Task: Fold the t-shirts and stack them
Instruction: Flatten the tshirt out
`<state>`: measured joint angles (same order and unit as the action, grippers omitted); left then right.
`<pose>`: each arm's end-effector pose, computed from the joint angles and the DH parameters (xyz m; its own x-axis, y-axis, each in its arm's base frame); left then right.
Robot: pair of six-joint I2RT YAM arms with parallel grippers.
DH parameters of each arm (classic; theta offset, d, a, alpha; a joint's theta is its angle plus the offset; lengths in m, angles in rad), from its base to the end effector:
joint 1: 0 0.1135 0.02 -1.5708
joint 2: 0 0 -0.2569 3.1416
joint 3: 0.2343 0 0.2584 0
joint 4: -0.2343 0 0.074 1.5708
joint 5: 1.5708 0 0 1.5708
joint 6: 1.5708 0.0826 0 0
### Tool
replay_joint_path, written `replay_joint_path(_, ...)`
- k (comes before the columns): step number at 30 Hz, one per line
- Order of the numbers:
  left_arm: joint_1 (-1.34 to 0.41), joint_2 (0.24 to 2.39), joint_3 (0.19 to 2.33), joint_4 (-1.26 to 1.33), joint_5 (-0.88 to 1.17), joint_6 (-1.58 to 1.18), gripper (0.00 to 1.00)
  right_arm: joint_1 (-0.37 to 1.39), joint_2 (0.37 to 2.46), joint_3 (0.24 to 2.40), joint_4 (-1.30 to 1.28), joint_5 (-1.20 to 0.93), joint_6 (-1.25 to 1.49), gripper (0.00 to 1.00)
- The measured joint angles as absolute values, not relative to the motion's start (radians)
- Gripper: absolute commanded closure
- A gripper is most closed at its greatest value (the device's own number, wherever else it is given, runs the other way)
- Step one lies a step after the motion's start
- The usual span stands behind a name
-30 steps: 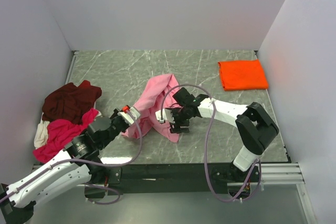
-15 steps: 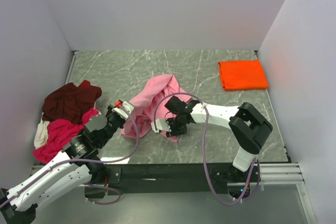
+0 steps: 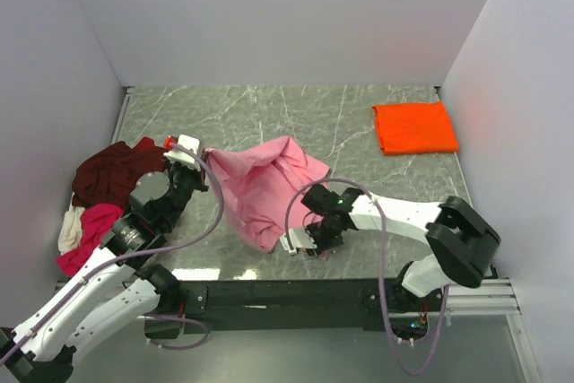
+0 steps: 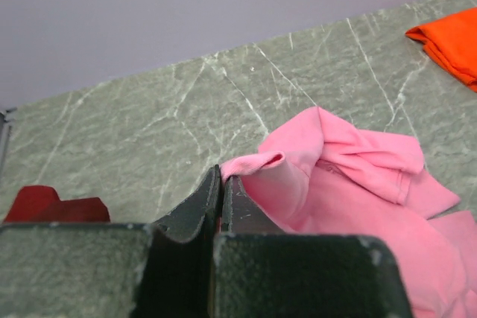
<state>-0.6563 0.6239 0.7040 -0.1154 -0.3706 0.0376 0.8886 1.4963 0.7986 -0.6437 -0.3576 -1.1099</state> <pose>0.1831 -0.1033 0.3382 -0.0173 0.0576 -0.9982 0.2829 0.9578 0.0503 0.1456 0.2250 0.1068 0.4231 -0.8098 -0.4064 -0.8956 -0.4418 -0.0521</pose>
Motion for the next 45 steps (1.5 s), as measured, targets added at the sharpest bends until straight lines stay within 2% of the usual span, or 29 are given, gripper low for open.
replay_joint_path(2,-0.641,0.630,0.706,-0.117,-0.353,0.012,1.00,0.883,1.432,0.765,-0.690,-0.370,-1.090,0.48)
replay_joint_path(5,-0.629,0.627,0.706,-0.120,-0.329,-0.021,1.00,0.808,1.348,0.776,-0.722,-0.406,-1.063,0.43)
replay_joint_path(8,-0.622,0.606,0.700,-0.122,-0.311,-0.051,0.99,0.643,1.338,0.878,-0.726,-0.455,-1.030,0.42)
replay_joint_path(13,-0.620,0.552,0.670,-0.135,-0.300,-0.091,0.99,0.440,1.474,1.128,-0.659,-0.515,-0.952,0.43)
replay_joint_path(18,-0.617,0.517,0.642,-0.148,-0.292,-0.117,1.00,0.443,1.705,1.338,-0.643,-0.574,-0.854,0.46)
replay_joint_path(23,-0.616,0.508,0.627,-0.147,-0.286,-0.126,0.99,0.496,1.828,1.384,-0.643,-0.576,-0.759,0.44)
replay_joint_path(36,-0.616,0.505,0.623,-0.147,-0.277,-0.129,1.00,0.546,1.969,1.420,-0.612,-0.478,-0.564,0.45)
replay_joint_path(45,-0.616,0.493,0.622,-0.147,-0.277,-0.128,1.00,0.506,1.948,1.473,-0.633,-0.471,-0.554,0.46)
